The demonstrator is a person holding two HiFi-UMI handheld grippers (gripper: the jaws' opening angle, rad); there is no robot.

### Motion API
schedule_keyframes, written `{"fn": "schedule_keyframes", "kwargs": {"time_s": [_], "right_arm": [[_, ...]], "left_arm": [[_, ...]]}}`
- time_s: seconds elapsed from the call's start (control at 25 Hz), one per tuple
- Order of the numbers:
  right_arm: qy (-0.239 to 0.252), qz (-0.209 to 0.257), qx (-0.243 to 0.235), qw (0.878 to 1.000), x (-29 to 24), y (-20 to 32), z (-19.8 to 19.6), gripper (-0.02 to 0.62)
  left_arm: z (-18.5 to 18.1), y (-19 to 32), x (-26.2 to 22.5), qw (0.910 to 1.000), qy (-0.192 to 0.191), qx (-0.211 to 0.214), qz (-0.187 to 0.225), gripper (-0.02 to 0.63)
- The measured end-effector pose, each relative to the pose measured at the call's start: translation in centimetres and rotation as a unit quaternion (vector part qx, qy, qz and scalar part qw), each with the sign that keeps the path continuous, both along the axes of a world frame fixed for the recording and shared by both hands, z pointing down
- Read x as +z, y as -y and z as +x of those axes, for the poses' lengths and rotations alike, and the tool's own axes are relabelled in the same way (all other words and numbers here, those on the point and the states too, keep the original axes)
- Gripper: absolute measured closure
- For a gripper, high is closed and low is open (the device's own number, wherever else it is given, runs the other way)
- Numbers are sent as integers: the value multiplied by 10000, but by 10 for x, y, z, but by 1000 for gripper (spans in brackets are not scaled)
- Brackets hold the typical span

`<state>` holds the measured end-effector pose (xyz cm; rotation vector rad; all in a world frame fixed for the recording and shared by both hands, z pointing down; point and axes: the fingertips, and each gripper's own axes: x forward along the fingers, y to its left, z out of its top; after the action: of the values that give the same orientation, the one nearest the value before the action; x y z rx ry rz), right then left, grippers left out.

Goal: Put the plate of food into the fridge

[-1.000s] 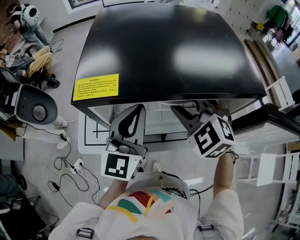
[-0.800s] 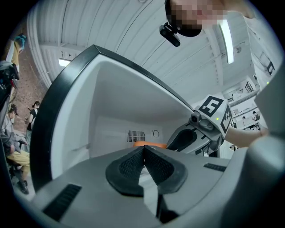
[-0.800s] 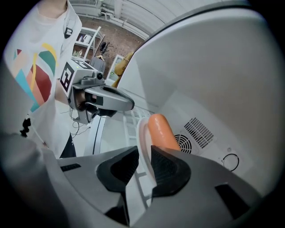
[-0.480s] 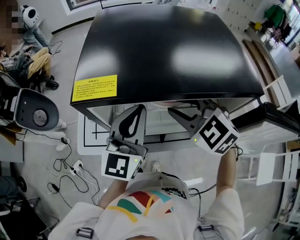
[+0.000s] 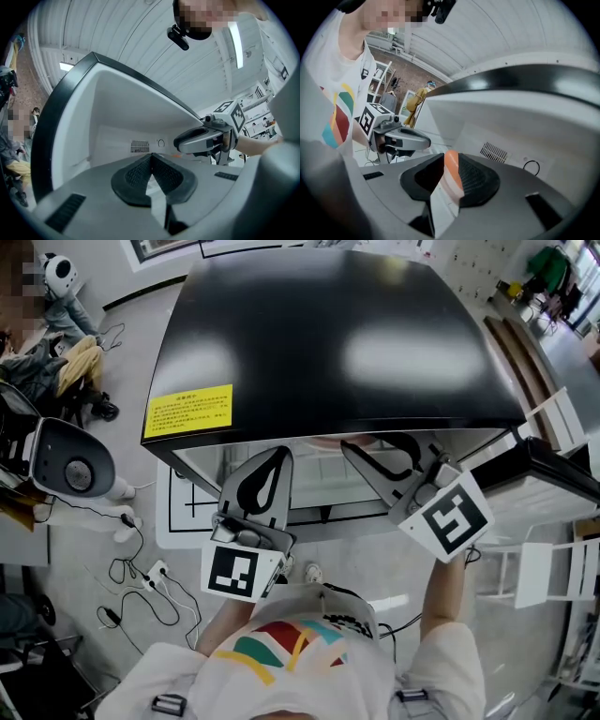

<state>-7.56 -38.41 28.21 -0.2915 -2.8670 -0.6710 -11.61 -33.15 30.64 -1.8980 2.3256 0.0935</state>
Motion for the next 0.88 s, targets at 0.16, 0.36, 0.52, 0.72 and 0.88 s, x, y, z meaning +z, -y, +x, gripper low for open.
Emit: {"fn": "schedule_keyframes", "kwargs": {"time_s": [0.16,0.36,0.52,0.72,0.88], "right_arm": [[830,-421,384,9949,-18,0,16,505],[1647,-770,856,9796,-36,-2,39,505],[2140,-1011,1093,9654,-45,-7,57,505],[2816,-1546,1513,9348,-60,-1,83,505],[3144,-1856,1681,9157,-63,1,94,505]], "left_arm": [[3,0,-7,9999,62,46,75,598],[11,3,-12,9997,78,171,137,598],[17,6,-17,9992,81,321,207,598],[22,6,-25,9986,117,414,295,598],[22,7,-28,9988,156,374,275,598]]}}
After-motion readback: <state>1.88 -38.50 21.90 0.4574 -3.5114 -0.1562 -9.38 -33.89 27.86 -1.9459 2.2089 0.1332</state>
